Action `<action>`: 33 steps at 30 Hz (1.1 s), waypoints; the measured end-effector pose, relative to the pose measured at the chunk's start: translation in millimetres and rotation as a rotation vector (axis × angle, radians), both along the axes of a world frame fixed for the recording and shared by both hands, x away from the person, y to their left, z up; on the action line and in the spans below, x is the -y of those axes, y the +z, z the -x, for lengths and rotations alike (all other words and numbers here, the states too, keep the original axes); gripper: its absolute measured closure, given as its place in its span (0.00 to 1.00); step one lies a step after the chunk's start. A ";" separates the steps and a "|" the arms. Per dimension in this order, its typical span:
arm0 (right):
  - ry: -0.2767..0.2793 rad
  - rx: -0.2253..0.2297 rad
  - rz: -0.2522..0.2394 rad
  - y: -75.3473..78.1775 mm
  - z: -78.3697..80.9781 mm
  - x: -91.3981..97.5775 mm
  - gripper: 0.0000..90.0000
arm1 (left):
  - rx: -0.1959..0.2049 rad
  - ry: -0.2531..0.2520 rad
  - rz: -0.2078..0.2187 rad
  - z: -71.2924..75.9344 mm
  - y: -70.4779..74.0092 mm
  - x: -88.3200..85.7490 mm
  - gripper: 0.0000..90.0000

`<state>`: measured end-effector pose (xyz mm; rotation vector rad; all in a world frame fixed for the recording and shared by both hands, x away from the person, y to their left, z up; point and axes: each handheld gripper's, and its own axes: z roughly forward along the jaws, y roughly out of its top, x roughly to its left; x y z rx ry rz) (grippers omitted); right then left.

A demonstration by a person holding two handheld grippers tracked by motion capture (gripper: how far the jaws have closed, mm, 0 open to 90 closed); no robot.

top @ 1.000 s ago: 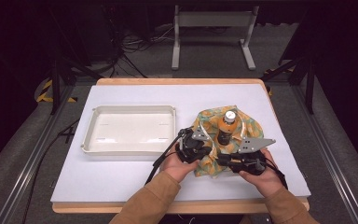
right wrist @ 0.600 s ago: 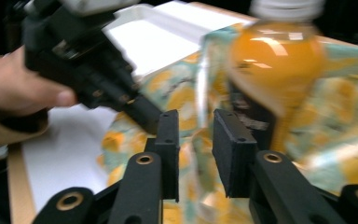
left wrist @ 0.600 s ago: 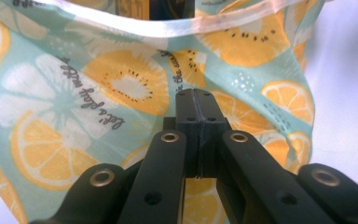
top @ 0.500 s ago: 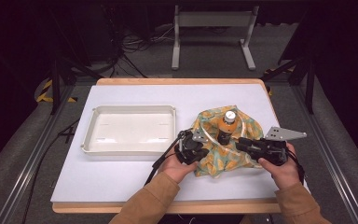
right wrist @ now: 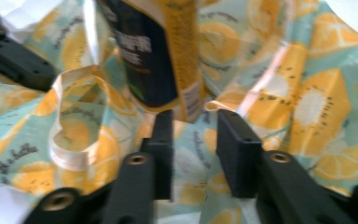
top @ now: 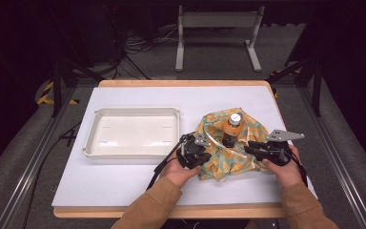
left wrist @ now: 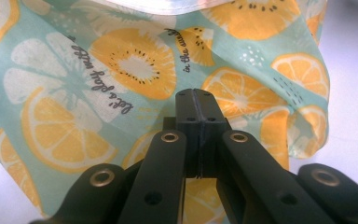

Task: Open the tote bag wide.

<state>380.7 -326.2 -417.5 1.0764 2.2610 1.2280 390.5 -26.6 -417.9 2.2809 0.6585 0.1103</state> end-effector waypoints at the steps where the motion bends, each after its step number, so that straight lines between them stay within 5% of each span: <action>1: -0.011 -0.006 -0.007 -2.5 -1.4 1.5 0.61 | -0.002 0.000 0.001 0.0 -0.1 -0.1 1.00; 4: -0.036 -0.044 -0.001 -7.1 -4.5 3.3 0.45 | -0.002 -0.001 0.001 0.1 -0.5 -0.2 1.00; 16: -0.067 -0.047 0.086 -17.7 -11.0 5.7 0.25 | -0.005 0.002 0.007 -0.4 -0.7 -2.0 1.00; 26: -0.082 -0.057 0.092 -20.2 -12.3 11.1 0.25 | 0.025 -0.019 0.125 0.7 12.5 -12.8 0.94; 33: -0.081 -0.056 0.086 -19.5 -12.4 12.5 0.25 | 0.073 -0.065 0.227 0.0 35.5 -22.2 0.78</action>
